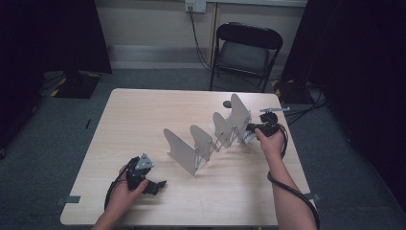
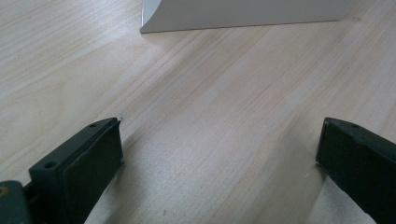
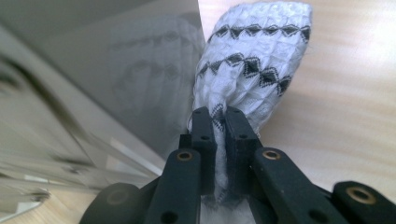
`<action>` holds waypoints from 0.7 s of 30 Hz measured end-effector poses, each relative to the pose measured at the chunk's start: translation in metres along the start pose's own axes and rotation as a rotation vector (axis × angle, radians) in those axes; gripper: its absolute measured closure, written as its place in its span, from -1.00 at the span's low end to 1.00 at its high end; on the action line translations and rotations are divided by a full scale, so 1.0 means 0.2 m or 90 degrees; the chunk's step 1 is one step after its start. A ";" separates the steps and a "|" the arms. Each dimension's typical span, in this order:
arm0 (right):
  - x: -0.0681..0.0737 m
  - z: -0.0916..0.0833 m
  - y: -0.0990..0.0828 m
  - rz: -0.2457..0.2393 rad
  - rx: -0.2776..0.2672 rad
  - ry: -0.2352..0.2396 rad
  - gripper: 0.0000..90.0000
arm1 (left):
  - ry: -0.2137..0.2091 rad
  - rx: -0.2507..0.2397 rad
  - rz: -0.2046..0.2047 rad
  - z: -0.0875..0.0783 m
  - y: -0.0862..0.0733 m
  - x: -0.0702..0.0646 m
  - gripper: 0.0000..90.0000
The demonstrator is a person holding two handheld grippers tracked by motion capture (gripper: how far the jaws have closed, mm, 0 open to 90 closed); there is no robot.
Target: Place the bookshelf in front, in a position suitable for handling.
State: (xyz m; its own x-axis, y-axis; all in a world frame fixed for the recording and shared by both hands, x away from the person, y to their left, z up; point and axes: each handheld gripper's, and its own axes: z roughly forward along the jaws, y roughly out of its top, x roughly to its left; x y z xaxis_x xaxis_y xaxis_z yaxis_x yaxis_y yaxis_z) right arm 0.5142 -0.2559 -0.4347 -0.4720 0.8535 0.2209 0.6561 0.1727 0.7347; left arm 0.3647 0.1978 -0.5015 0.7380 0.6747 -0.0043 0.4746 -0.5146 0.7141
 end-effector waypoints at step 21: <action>0.02 -0.01 -0.29 0.000 0.046 -0.013 0.86 | 0.000 0.000 0.001 0.00 0.00 0.00 -0.99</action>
State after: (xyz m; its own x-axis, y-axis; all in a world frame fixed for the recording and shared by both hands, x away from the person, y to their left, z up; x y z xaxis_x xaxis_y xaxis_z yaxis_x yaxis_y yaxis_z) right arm 0.4736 -0.2627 -0.4749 -0.4612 0.8627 0.2073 0.6968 0.2075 0.6866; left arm 0.3647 0.1978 -0.5015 0.7386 0.6741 -0.0039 0.4740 -0.5152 0.7141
